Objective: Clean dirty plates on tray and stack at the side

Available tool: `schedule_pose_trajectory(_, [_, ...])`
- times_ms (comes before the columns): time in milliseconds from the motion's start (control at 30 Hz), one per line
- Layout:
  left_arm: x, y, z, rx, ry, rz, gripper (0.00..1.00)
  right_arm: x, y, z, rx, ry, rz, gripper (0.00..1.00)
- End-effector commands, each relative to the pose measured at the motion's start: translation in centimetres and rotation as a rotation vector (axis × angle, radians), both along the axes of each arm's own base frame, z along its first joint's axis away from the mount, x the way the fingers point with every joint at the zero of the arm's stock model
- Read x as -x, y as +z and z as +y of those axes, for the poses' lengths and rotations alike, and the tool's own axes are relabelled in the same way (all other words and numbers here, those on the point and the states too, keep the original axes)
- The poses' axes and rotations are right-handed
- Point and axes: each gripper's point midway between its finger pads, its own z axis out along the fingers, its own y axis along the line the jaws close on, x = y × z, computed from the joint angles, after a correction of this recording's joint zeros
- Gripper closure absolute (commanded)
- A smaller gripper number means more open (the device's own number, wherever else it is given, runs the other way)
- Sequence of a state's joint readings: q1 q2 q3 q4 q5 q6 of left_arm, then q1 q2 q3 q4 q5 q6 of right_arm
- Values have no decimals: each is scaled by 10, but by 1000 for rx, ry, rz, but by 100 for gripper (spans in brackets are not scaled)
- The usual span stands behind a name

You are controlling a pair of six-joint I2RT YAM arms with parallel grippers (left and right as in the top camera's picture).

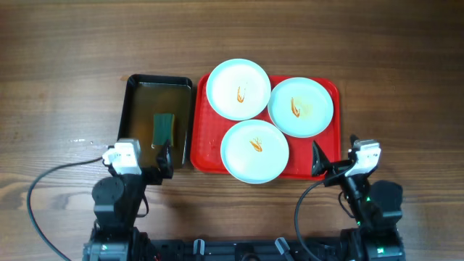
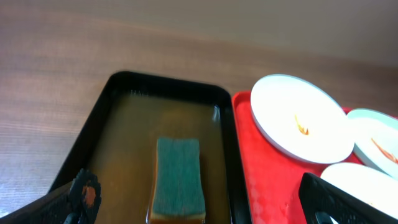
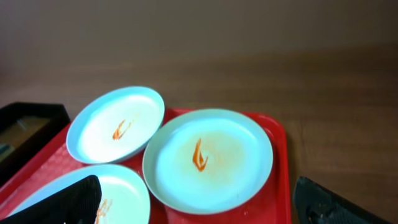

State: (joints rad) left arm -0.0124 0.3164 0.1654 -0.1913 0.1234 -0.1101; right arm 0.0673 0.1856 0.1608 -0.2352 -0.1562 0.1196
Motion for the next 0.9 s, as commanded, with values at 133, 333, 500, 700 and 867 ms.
schedule_pose_trajectory(133, [-22,23,0,0,11,247,0,-8,22,12,-57,41,261,0])
schedule_pose_trajectory(333, [-36,25,0,-8,10,577,0,-15,28,12,-27,36,600,1])
schedule_pose_trajectory(500, [-33,-1,-5,10,-14,734,0,-27,35,47,-163,195,683,0])
schedule_pose_trajectory(700, [-48,12,-38,135,-170,664,0,-29,6,49,-165,190,809,5])
schedule_pose_trajectory(867, [-75,20,-30,95,-134,563,0,-21,-28,61,-167,173,968,15])
